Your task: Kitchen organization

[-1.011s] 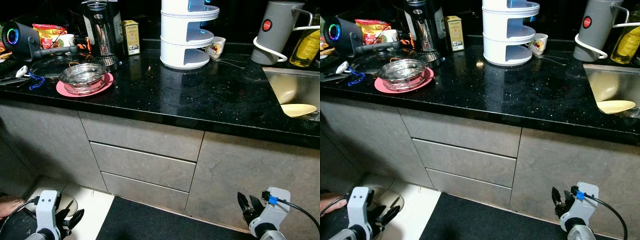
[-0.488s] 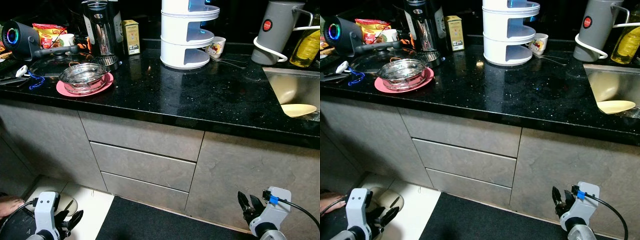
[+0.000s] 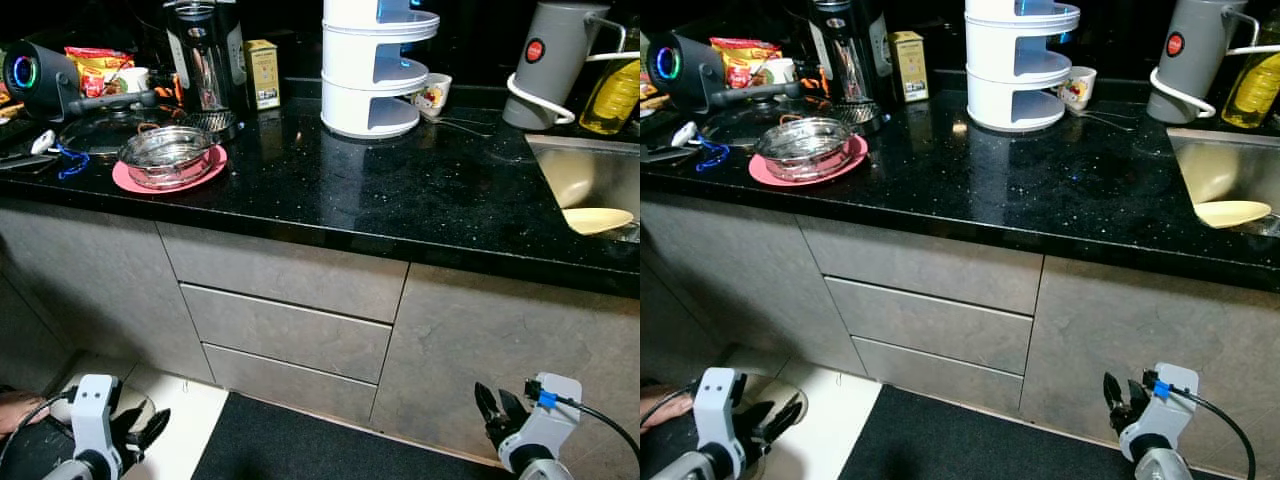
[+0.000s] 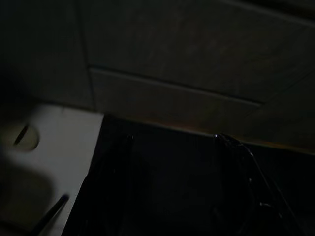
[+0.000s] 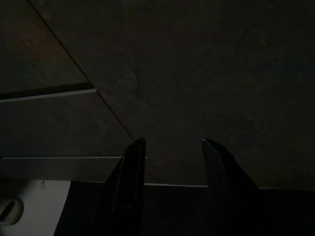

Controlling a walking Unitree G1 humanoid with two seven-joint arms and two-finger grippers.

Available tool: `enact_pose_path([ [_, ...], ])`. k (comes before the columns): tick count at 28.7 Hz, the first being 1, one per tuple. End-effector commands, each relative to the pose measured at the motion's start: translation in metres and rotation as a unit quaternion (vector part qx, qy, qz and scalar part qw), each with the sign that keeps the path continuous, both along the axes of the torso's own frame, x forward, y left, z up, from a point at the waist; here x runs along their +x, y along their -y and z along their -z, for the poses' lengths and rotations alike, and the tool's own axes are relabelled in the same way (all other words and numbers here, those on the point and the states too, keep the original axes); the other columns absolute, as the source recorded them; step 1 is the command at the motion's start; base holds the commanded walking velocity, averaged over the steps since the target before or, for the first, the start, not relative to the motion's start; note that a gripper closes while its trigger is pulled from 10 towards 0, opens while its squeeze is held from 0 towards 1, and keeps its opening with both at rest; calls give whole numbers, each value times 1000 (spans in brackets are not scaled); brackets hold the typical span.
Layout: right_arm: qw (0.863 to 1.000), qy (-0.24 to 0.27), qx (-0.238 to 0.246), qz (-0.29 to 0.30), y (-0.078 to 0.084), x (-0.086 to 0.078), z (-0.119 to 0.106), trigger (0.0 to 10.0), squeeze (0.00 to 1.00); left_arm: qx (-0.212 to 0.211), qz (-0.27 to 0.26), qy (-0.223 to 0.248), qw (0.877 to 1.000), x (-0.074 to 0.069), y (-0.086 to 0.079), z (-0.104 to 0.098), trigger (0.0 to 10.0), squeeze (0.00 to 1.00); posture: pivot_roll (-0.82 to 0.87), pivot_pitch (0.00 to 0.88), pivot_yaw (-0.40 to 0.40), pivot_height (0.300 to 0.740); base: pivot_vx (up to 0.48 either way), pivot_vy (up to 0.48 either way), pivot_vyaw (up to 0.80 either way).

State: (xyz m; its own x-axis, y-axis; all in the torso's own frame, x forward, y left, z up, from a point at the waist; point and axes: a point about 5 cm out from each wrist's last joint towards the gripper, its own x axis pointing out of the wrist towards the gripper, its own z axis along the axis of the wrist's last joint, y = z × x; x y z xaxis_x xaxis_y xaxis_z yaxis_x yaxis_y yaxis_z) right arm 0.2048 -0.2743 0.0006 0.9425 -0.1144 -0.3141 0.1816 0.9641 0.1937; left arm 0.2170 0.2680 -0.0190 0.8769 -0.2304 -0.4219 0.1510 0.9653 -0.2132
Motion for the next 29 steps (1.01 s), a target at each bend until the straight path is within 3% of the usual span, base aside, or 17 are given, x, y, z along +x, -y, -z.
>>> enact_pose_path([
  [1, 1000, 2, 9, 5, -2, 1, 1, 10000, 0, 1, 3, 9, 1000, 8, 3, -5, 10000, 0, -52, 9, 13, 740, 0, 0, 0],
  [9, 1000, 2, 9, 5, 0, 2, 2, 10000, 0, -4, 11, 24, 1000, 22, 24, -9, 10000, 0, -54, 0, 11, 740, 0, 0, 0],
  [22, 1000, -1, 7, 2, 0, 2, 2, 10000, 0, -3, 8, 19, 1000, 18, 28, -6, 10000, 0, -55, 0, 7, 740, 0, 0, 0],
  [23, 1000, 1, -17, -8, -1, 3, 0, 10000, 0, 25, 4, 33, 999, 18, 25, -9, 10000, 0, -59, 0, 6, 740, 0, 0, 0],
  [24, 1000, 1, -17, -8, -1, 3, 0, 10000, 0, 25, 4, 33, 999, 18, 25, -9, 10000, 0, -59, 0, 6, 740, 0, 0, 0],
  [29, 997, 52, -21, -55, -15, 10, -16, 10000, 0, 37, -21, 65, 997, 18, 18, -17, 10000, 0, -57, 0, -2, 740, 0, 0, 0],
])
